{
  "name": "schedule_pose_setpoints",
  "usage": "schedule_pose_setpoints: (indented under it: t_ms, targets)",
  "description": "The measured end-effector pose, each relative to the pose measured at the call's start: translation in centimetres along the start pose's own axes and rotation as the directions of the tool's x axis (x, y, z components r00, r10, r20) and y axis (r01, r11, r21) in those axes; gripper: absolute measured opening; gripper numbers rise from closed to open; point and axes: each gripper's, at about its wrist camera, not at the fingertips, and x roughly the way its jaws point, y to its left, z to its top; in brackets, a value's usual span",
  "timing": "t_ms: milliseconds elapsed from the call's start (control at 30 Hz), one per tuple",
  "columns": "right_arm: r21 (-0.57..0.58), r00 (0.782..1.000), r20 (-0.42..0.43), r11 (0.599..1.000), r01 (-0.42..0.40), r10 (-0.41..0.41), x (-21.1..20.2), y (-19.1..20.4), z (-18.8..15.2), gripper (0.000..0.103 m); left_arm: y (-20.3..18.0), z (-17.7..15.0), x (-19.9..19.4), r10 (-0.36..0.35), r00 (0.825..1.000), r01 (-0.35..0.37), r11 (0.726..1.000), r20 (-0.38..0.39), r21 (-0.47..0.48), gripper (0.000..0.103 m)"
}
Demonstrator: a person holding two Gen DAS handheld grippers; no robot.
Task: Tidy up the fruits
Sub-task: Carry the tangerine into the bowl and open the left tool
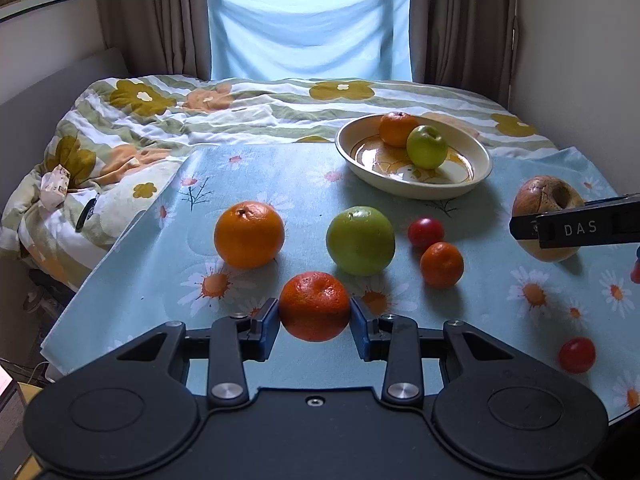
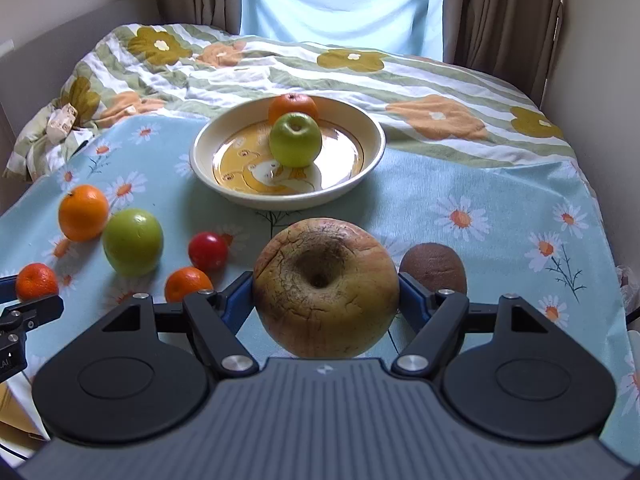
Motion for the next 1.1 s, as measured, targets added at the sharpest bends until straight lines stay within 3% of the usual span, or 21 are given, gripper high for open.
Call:
schedule_pose_setpoints:
  t_ms: [633, 1100]
  targets:
    - [0.041, 0.997, 0.073, 0.999, -0.031, 0.027, -7.8, -2.5, 4.7, 0.089, -1.9, 6.8, -7.0, -0.026, 0.992, 0.025, 1.0, 0.127, 0.008, 0.041]
    - [0.037, 0.995, 0.094, 0.999, -0.023, 0.02, -6.9, -3.7, 8.5, 0.089, -1.7, 12.6, -3.5, -0.041, 0.99, 0.039, 0.999, 0.137, 0.02, 0.041]
